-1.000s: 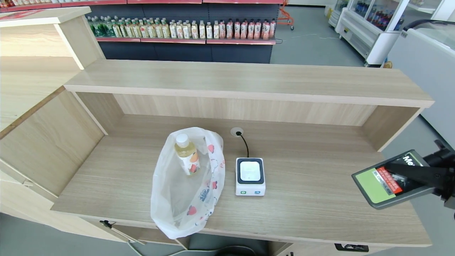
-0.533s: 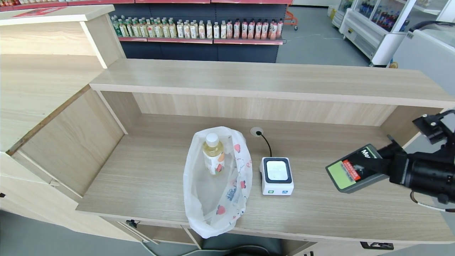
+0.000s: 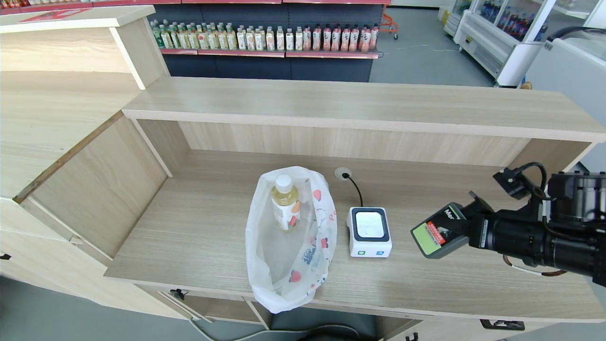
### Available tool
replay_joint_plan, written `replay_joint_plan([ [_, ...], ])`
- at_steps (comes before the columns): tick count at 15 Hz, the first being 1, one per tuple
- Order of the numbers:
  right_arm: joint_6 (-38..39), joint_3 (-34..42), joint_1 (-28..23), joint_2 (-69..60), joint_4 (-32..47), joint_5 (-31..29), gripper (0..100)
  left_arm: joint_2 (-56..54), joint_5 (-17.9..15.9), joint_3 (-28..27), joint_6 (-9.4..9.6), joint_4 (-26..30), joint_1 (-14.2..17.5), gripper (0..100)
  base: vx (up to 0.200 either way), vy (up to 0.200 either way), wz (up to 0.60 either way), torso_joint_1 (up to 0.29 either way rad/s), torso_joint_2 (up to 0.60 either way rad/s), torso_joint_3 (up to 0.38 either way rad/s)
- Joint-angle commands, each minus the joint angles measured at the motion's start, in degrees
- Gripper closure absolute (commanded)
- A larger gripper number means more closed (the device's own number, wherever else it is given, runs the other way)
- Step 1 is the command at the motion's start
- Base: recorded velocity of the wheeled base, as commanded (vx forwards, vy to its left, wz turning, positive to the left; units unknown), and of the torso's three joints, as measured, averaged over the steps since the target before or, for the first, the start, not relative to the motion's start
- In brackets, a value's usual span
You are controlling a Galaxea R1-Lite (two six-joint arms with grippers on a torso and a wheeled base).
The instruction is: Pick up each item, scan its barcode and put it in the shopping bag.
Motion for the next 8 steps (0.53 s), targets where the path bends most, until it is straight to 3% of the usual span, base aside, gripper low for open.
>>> replay_joint_plan([
  [1,0.2,-0.1,1.5,2.2,-0.2,0.1,100,0.0,0.0,0.0,0.02,0.0,0.0,0,0.000,0.000,0.00,0.000,0.00,0.000],
  [8,0.1,-0.8,3.4,10.7,-11.0,-2.4,100,0.0,0.0,0.0,0.02,0.0,0.0,0,0.000,0.000,0.00,0.000,0.00,0.000],
])
